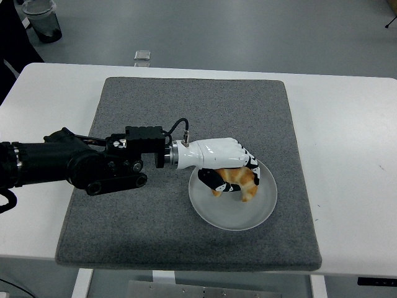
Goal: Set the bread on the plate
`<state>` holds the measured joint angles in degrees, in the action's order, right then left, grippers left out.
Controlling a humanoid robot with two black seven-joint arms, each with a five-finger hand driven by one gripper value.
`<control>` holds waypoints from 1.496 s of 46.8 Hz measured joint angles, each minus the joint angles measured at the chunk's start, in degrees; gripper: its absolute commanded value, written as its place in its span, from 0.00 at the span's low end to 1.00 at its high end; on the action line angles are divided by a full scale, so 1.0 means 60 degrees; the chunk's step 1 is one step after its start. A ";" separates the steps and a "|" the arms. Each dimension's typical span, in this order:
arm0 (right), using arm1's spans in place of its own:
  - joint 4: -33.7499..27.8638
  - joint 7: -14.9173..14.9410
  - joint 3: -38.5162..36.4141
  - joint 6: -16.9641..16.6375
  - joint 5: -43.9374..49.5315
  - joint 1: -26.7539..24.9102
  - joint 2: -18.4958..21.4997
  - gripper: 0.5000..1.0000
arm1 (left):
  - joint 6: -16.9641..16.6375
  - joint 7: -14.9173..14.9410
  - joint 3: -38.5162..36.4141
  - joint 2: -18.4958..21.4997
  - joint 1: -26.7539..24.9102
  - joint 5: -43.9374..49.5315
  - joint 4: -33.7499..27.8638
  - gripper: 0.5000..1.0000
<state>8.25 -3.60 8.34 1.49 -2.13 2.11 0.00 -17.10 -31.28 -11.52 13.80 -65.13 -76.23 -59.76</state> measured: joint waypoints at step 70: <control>0.0002 0.0000 -0.0014 0.0000 -0.0009 0.0000 0.0000 0.86 | 0.2374 0.0056 0.2643 0.0990 -0.0006 0.1339 -0.0458 0.99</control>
<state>8.26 -3.60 8.26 1.49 -2.18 2.11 0.00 -2.85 -30.95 4.34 19.74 -65.17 -68.19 -62.50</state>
